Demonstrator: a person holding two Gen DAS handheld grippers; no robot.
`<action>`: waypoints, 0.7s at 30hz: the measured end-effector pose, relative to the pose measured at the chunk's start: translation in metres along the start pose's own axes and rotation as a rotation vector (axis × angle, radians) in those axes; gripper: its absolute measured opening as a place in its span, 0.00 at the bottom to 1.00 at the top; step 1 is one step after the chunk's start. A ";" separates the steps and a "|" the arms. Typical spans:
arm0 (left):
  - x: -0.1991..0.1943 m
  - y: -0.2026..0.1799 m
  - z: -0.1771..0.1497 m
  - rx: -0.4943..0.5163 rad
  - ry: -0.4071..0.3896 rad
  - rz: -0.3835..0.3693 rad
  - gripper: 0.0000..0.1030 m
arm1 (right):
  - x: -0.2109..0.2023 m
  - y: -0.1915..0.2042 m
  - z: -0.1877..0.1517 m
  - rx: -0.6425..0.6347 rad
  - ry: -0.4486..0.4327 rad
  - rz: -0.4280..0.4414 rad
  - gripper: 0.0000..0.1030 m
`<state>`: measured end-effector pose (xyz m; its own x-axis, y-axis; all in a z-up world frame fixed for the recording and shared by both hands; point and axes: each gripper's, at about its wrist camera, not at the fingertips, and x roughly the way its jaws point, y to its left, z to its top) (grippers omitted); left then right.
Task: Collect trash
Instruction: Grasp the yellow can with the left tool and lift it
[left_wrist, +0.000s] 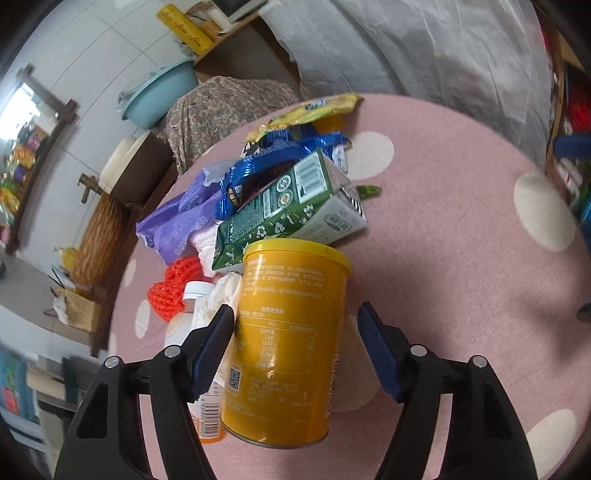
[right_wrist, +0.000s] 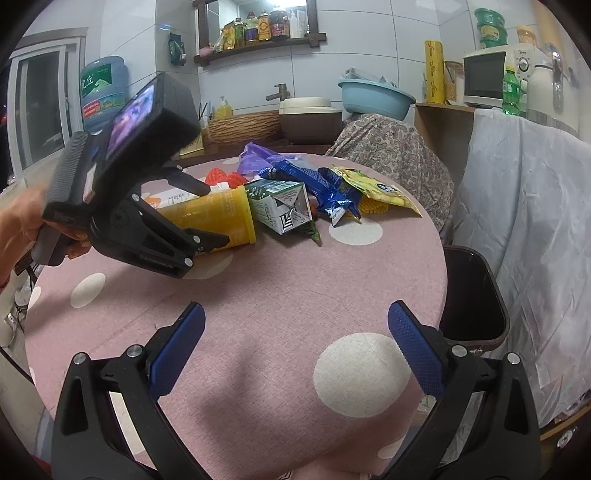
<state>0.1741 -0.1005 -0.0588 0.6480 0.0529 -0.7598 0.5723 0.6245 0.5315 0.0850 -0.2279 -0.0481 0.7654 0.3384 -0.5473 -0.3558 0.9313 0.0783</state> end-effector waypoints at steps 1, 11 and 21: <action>0.002 -0.001 0.001 0.022 0.010 0.012 0.67 | 0.001 0.000 0.000 0.004 0.000 0.004 0.95; 0.028 0.008 0.011 0.102 0.131 -0.031 0.66 | 0.004 -0.005 0.005 0.025 -0.008 0.015 0.95; -0.013 0.026 -0.014 -0.156 -0.025 -0.107 0.65 | 0.010 -0.003 0.017 -0.029 0.010 0.029 0.95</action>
<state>0.1736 -0.0739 -0.0405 0.6009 -0.0381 -0.7984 0.5550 0.7388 0.3824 0.1022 -0.2247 -0.0398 0.7491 0.3637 -0.5536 -0.3935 0.9167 0.0698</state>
